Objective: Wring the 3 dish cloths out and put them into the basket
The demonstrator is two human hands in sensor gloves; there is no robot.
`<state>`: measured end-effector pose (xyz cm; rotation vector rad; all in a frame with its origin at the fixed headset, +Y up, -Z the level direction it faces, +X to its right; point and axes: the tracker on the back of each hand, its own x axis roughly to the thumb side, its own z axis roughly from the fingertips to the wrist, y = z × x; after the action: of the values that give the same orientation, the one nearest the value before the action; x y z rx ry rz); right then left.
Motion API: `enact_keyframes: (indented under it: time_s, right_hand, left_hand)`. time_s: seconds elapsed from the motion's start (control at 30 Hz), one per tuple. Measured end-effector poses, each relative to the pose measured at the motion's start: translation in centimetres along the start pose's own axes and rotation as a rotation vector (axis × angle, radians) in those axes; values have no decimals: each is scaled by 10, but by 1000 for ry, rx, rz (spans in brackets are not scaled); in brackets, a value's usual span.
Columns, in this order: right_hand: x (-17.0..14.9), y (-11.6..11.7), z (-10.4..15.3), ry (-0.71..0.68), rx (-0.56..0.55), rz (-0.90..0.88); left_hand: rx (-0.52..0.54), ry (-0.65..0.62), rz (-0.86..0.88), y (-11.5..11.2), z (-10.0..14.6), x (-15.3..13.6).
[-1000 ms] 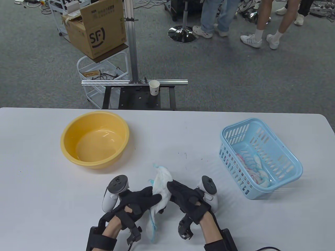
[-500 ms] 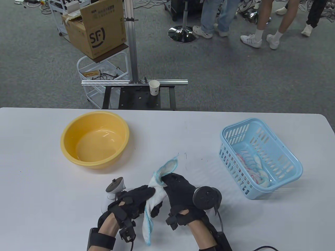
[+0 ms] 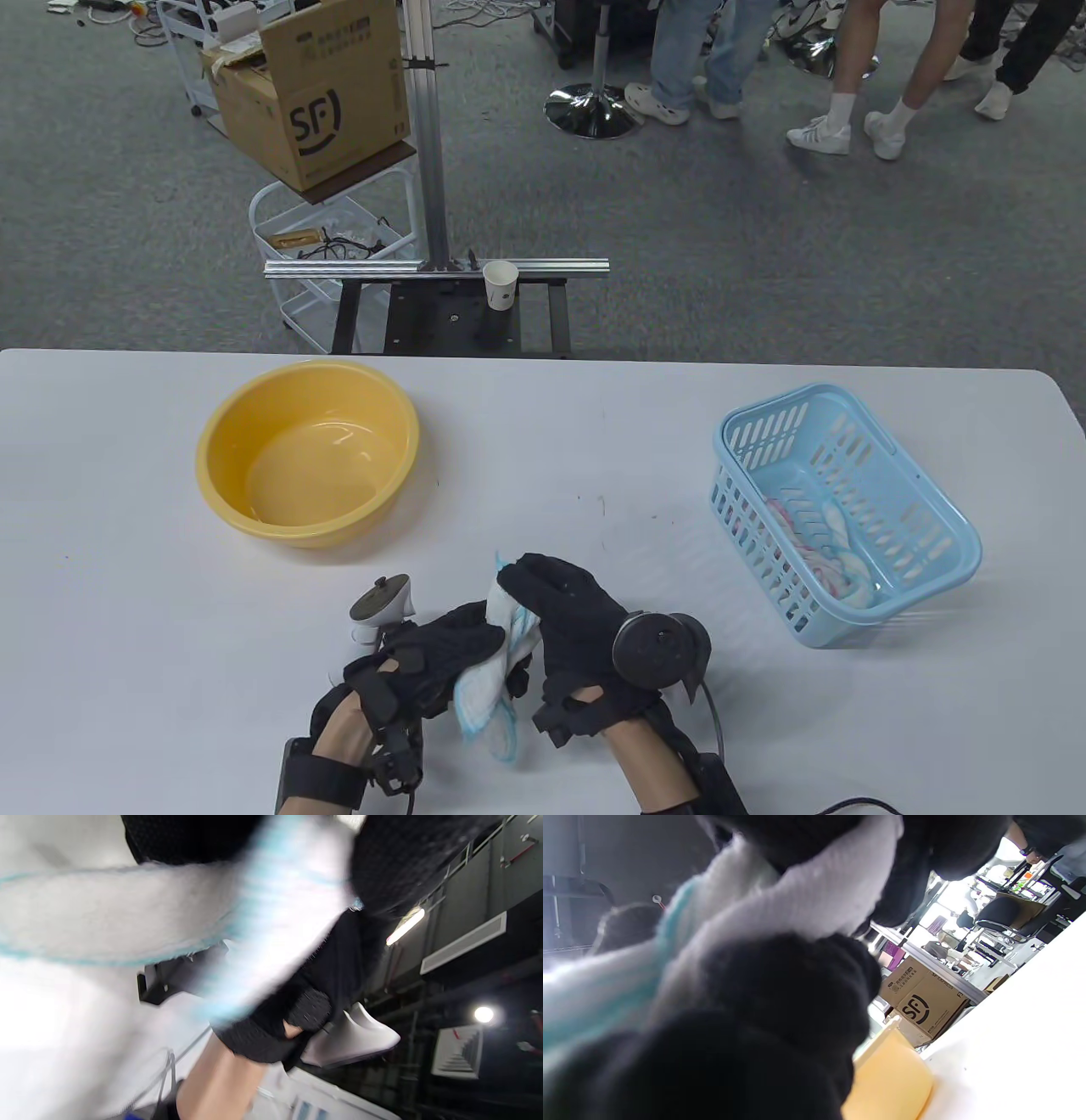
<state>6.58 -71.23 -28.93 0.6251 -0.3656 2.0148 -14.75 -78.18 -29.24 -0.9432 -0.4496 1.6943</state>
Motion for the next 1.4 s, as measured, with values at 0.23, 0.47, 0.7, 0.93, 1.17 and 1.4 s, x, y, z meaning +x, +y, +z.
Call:
enact_keyframes:
  time_s: [0.23,0.47,0.7,0.93,1.17,1.4]
  right_hand:
    - [-10,-5,0,67,11,-42]
    - [-11,-2,3,-33,72,284]
    - [11,14,4,-283,153,703]
    - [14,10,8,-391,73,722]
    - [16,11,5,-355,135,738]
    - [7,17,0,-146,291,620]
  left_hand:
    - [150,-52,-35,13,10,7]
    - [227,-165,157,27,20,5]
    - [22,-88,204,9,7,3]
    - [-151,15,30,-17,-3,9]
    - [41,80,-289,-12,3,22]
    - [407,105,-989,-16,13,43]
